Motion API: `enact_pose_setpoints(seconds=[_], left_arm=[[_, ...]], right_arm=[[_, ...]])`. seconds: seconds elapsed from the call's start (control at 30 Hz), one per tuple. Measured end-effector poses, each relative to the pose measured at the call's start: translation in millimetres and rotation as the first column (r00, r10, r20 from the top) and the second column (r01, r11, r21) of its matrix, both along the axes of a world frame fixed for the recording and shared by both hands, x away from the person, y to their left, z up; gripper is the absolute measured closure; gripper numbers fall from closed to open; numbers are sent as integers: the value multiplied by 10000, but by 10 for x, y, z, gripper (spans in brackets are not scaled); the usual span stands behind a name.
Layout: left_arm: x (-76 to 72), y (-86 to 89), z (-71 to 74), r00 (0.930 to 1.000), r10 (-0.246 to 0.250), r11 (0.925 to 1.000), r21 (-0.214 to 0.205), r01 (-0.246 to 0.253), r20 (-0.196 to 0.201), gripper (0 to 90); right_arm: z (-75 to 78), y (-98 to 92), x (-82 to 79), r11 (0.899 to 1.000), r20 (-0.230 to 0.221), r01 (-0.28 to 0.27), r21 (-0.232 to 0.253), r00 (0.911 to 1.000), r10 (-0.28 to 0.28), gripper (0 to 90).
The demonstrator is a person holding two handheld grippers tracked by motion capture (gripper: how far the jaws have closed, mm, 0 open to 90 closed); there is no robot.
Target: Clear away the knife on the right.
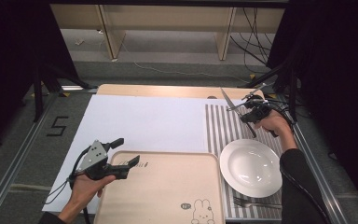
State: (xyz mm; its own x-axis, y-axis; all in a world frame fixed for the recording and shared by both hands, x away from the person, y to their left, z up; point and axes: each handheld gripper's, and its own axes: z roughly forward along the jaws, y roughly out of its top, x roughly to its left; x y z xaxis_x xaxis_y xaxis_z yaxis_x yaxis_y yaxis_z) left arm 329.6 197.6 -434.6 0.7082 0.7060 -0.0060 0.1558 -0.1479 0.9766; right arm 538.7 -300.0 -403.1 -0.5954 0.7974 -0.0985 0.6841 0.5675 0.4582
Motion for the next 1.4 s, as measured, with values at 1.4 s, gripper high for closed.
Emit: enact_pose_setpoints(seconds=[1.4], left_arm=[[-27, 19, 20, 10000, -2, 9999, -124, 2, 33, 162]], right_arm=[[106, 657, -972, 8026, -31, -762, 5917, 9953, 969, 804]])
